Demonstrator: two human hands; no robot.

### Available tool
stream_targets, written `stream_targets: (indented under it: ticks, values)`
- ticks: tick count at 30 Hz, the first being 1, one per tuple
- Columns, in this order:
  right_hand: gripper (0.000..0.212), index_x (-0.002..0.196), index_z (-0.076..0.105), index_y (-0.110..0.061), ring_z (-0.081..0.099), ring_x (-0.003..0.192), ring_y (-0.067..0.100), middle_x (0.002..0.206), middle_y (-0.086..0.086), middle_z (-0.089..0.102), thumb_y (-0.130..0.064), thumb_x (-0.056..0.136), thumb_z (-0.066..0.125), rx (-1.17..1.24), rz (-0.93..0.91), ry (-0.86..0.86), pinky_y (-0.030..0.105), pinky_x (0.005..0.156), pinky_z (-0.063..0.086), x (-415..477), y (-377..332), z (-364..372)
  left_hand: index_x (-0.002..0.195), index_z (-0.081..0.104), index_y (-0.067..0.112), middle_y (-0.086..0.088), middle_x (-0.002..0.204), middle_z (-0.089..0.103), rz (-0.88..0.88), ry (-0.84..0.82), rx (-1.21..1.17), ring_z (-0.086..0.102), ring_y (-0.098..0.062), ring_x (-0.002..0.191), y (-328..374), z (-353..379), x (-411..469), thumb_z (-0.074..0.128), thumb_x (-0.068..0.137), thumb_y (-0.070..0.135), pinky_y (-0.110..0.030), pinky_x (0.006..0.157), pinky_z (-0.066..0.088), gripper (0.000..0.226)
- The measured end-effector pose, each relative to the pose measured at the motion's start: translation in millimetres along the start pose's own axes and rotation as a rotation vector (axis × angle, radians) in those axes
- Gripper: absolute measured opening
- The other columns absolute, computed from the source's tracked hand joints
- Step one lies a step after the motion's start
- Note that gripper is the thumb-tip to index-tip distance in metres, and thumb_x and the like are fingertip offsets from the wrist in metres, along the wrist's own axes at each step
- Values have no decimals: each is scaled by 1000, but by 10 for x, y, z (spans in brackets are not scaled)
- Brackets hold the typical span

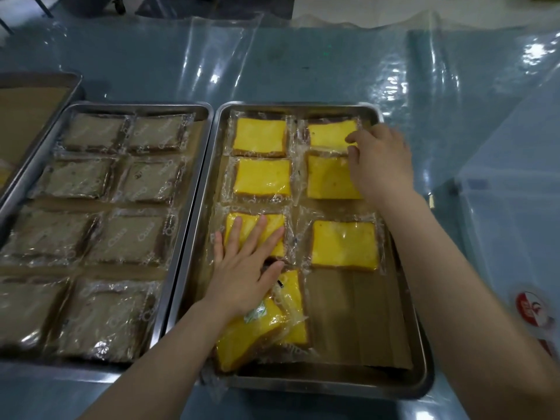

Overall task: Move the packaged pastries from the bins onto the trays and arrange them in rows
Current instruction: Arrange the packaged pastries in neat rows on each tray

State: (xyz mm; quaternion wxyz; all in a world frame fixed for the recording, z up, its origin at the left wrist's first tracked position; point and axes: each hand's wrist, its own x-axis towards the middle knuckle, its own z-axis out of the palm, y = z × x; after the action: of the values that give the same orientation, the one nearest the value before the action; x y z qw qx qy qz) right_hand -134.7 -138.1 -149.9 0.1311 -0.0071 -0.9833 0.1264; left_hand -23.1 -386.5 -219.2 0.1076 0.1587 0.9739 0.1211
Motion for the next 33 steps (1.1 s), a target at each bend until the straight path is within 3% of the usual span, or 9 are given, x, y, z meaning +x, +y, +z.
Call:
stream_targets:
  ticks: [3,5,7,9,11,18,24,28,33]
  values:
    - [34,127,57,-18,38,126,32,129,9,53,-30,97,45,13,-23,41,52,109,24,18,6,101,136,-14,59,22,149,-27,-3,6,-8,-39,-14,132,0,7,5,2,84,69,-40,101,-34,55]
    - [37,132,52,-24,28,136,30,141,5,45,-35,97,45,-2,-76,-96,61,112,12,-38,6,206,136,-13,59,22,150,-25,-2,13,-13,-38,-14,133,2,11,-2,3,85,68,-40,102,-33,54]
    - [45,140,40,-32,9,145,28,155,2,25,-42,97,43,-34,-141,-278,64,111,3,-142,12,339,136,-12,59,23,150,-24,-2,23,-13,-37,-14,133,0,14,-8,5,86,67,-39,102,-33,54]
    - [54,146,26,-37,-6,146,29,160,-1,4,-50,95,40,-50,-171,-409,64,112,0,-260,45,455,137,-12,59,23,150,-23,-2,31,-9,-37,-14,134,2,18,-13,6,87,65,-39,102,-33,53]
    - [58,147,19,-40,-10,145,30,160,-2,-3,-55,94,37,-50,-139,-444,64,111,-1,-328,78,509,137,-13,58,22,151,-22,0,34,-7,-36,-14,134,2,22,-15,5,87,66,-38,101,-34,53]
    - [63,148,11,-40,-12,144,35,160,-5,-8,-61,92,32,-78,-75,-485,66,109,0,-351,17,507,135,-15,59,21,151,-22,0,42,-3,-35,-15,135,-7,38,-8,5,87,65,-39,102,-33,52]
    - [65,146,18,-37,-4,144,38,160,-4,6,-64,90,36,-109,-74,-471,70,106,3,-298,-35,506,135,-13,60,20,152,-19,2,51,-8,-34,-15,135,-11,52,-7,5,88,64,-39,103,-31,51]
    - [66,147,17,-37,-9,144,35,160,-4,1,-64,90,36,-55,-49,-487,68,108,-3,-320,-66,425,135,-12,60,20,153,-19,1,47,-15,-35,-14,135,-12,54,-6,4,87,64,-40,103,-31,50]
    - [67,150,13,-33,-13,145,28,160,-3,-6,-59,92,33,-1,-29,-307,59,111,-4,-789,-140,206,135,-12,59,20,153,-20,-1,40,-30,-36,-14,134,-18,46,-12,2,86,66,-40,103,-32,52]
